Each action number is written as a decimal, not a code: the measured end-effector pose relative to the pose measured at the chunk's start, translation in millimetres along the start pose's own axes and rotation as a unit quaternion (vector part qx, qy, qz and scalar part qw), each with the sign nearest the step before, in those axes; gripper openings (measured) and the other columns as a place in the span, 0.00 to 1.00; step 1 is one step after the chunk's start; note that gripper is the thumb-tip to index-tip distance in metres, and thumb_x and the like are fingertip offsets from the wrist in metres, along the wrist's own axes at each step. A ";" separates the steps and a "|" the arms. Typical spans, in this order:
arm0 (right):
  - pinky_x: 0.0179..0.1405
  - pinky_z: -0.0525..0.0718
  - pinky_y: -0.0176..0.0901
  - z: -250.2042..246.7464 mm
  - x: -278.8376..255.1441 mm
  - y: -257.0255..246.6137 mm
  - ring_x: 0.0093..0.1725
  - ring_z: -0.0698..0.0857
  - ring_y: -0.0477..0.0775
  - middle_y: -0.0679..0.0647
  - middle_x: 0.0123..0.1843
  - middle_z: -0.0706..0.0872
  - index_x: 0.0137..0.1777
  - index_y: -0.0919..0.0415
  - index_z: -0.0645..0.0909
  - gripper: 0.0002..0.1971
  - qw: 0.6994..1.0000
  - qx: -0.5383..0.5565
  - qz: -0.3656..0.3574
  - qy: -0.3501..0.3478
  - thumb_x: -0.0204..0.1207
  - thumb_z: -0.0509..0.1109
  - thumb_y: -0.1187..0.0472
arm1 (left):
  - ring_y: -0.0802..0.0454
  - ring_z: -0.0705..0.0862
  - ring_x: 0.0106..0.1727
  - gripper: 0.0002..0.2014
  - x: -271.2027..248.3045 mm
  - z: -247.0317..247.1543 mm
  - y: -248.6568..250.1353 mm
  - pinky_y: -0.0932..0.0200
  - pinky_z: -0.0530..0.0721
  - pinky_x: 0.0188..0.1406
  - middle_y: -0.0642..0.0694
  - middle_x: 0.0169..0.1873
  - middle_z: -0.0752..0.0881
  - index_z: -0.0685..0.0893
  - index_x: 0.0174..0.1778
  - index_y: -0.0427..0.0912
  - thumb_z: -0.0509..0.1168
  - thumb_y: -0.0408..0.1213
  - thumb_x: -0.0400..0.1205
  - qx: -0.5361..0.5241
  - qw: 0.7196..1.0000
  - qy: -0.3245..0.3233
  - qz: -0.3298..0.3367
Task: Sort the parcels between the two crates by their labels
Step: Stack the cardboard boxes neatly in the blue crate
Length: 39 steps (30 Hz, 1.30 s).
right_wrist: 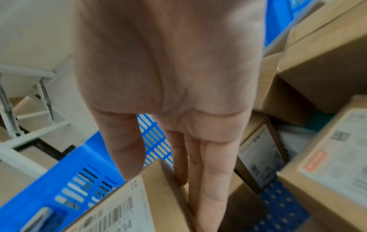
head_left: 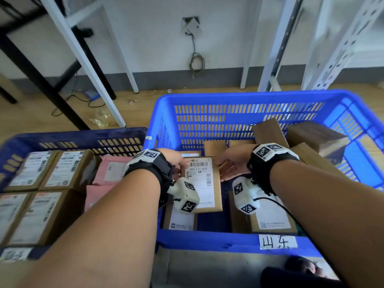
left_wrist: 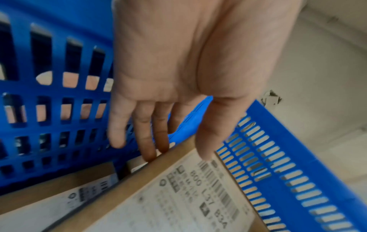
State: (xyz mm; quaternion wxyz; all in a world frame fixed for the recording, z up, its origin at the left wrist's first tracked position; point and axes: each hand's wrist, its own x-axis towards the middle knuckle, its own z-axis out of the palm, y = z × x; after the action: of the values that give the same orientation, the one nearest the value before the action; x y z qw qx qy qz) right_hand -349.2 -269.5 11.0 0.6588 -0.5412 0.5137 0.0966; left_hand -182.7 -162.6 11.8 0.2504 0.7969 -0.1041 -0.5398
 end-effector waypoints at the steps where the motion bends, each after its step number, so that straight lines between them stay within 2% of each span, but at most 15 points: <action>1: 0.40 0.89 0.49 -4.2 -6.8 -4.1 0.45 0.89 0.65 0.70 0.52 0.88 0.62 0.74 0.79 0.13 1.000 0.010 -0.017 0.005 0.79 0.66 0.69 | 0.42 0.85 0.41 0.10 -7.3 -3.0 3.9 0.47 0.88 0.44 0.38 0.48 0.85 0.80 0.52 0.35 0.70 0.28 0.77 -0.023 1.000 0.005 0.010; 3: 0.42 0.89 0.50 -11.8 -19.1 -13.3 0.43 0.89 0.63 0.66 0.49 0.88 0.57 0.71 0.81 0.10 0.998 0.028 -0.054 0.019 0.78 0.68 0.69 | 0.45 0.83 0.41 0.13 -21.2 -11.2 12.6 0.46 0.87 0.47 0.39 0.48 0.81 0.78 0.50 0.35 0.75 0.29 0.74 -0.075 0.996 0.021 0.042; 5: 0.46 0.87 0.50 -17.0 -30.0 -23.0 0.43 0.87 0.60 0.62 0.46 0.86 0.52 0.66 0.82 0.06 0.994 0.049 -0.089 0.033 0.76 0.71 0.68 | 0.45 0.83 0.40 0.17 -37.8 -16.3 20.2 0.51 0.88 0.45 0.38 0.48 0.80 0.75 0.55 0.34 0.74 0.27 0.75 -0.166 0.984 0.011 0.071; 6: 0.47 0.85 0.50 -19.2 -34.8 -28.0 0.43 0.85 0.58 0.61 0.45 0.84 0.49 0.64 0.81 0.04 0.992 0.066 -0.103 0.038 0.76 0.71 0.68 | 0.46 0.82 0.38 0.17 -47.0 -17.8 23.1 0.56 0.87 0.40 0.37 0.46 0.80 0.74 0.57 0.34 0.72 0.26 0.76 -0.214 0.974 -0.004 0.080; 8: 0.43 0.84 0.47 -22.9 -44.5 -37.0 0.42 0.84 0.54 0.58 0.44 0.83 0.46 0.60 0.79 0.04 0.987 0.085 -0.126 0.043 0.76 0.71 0.67 | 0.49 0.83 0.32 0.10 -63.8 -18.8 27.3 0.64 0.83 0.27 0.38 0.36 0.84 0.77 0.53 0.35 0.69 0.26 0.79 -0.266 0.957 -0.033 0.112; 10: 0.39 0.84 0.43 -25.9 -54.6 -43.6 0.42 0.84 0.52 0.57 0.45 0.84 0.46 0.58 0.80 0.04 0.984 0.091 -0.149 0.033 0.76 0.72 0.65 | 0.55 0.80 0.27 0.09 -73.0 -20.7 29.7 0.68 0.79 0.23 0.41 0.35 0.87 0.82 0.54 0.37 0.70 0.29 0.79 -0.238 0.960 -0.051 0.138; 14: 0.31 0.83 0.37 -29.9 -71.6 -45.2 0.40 0.85 0.49 0.55 0.49 0.87 0.51 0.56 0.81 0.08 0.975 0.093 -0.200 0.009 0.75 0.73 0.66 | 0.57 0.78 0.29 0.09 -84.2 -25.8 32.9 0.68 0.79 0.29 0.44 0.41 0.86 0.85 0.53 0.38 0.70 0.30 0.78 -0.206 0.960 -0.055 0.182; 16: 0.26 0.81 0.36 -32.3 -75.8 -38.9 0.34 0.85 0.47 0.53 0.50 0.88 0.61 0.53 0.80 0.17 0.975 0.087 -0.205 -0.013 0.74 0.73 0.67 | 0.55 0.80 0.33 0.07 -87.9 -25.8 31.7 0.66 0.81 0.35 0.43 0.43 0.86 0.85 0.52 0.38 0.70 0.30 0.78 -0.220 0.952 -0.071 0.200; 18: 0.30 0.80 0.37 -34.8 -78.5 -31.8 0.35 0.81 0.48 0.53 0.53 0.87 0.67 0.47 0.77 0.25 0.977 0.061 -0.200 -0.037 0.73 0.74 0.68 | 0.54 0.80 0.36 0.08 -88.3 -24.1 28.4 0.65 0.81 0.38 0.43 0.45 0.86 0.85 0.53 0.38 0.69 0.31 0.79 -0.225 0.948 -0.083 0.211; 22: 0.44 0.75 0.44 -37.1 -75.6 -23.0 0.46 0.77 0.55 0.53 0.54 0.88 0.66 0.42 0.78 0.32 0.977 0.048 -0.198 -0.058 0.63 0.79 0.68 | 0.54 0.85 0.38 0.07 -88.8 -21.5 24.4 0.64 0.84 0.41 0.44 0.44 0.89 0.86 0.52 0.38 0.69 0.31 0.79 -0.222 0.944 -0.102 0.221; 24: 0.46 0.75 0.44 -36.6 -74.4 -21.9 0.52 0.76 0.58 0.54 0.57 0.86 0.66 0.43 0.78 0.35 0.977 0.055 -0.194 -0.065 0.58 0.79 0.66 | 0.53 0.86 0.40 0.08 -89.6 -22.3 24.9 0.62 0.84 0.46 0.44 0.44 0.90 0.86 0.52 0.38 0.70 0.31 0.78 -0.224 0.942 -0.105 0.226; 28: 0.41 0.73 0.43 -36.4 -70.2 -21.1 0.45 0.78 0.55 0.54 0.53 0.88 0.62 0.43 0.81 0.37 0.976 0.069 -0.192 -0.079 0.49 0.84 0.63 | 0.51 0.85 0.42 0.09 -88.3 -24.4 24.8 0.61 0.83 0.47 0.42 0.46 0.89 0.85 0.54 0.38 0.70 0.31 0.78 -0.225 0.942 -0.100 0.228; 32: 0.48 0.79 0.44 -34.5 -69.3 -21.5 0.45 0.78 0.54 0.54 0.56 0.86 0.62 0.43 0.81 0.31 0.978 0.061 -0.185 -0.080 0.59 0.81 0.65 | 0.52 0.86 0.41 0.09 -85.7 -26.2 24.4 0.62 0.83 0.44 0.43 0.45 0.90 0.85 0.53 0.38 0.70 0.31 0.78 -0.236 0.939 -0.096 0.229; 35: 0.40 0.80 0.40 -34.3 -69.7 -22.1 0.41 0.78 0.51 0.54 0.55 0.86 0.63 0.44 0.81 0.26 0.978 0.058 -0.184 -0.083 0.69 0.77 0.68 | 0.52 0.87 0.41 0.10 -83.5 -28.0 24.5 0.62 0.83 0.44 0.43 0.45 0.90 0.85 0.54 0.38 0.71 0.32 0.77 -0.240 0.938 -0.097 0.232; 39: 0.43 0.77 0.42 -34.3 -67.9 -22.6 0.42 0.78 0.52 0.55 0.54 0.87 0.63 0.45 0.81 0.24 0.977 0.054 -0.185 -0.091 0.70 0.76 0.69 | 0.53 0.87 0.39 0.11 -81.9 -30.2 22.3 0.62 0.84 0.40 0.43 0.44 0.90 0.85 0.55 0.38 0.71 0.32 0.77 -0.241 0.937 -0.097 0.232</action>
State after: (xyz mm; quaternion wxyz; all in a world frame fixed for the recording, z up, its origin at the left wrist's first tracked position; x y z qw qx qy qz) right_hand -384.2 -277.2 81.9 0.7377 -0.5792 0.3469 -0.0065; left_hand -185.2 -137.3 98.3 0.5418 0.6102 -0.1771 -0.5502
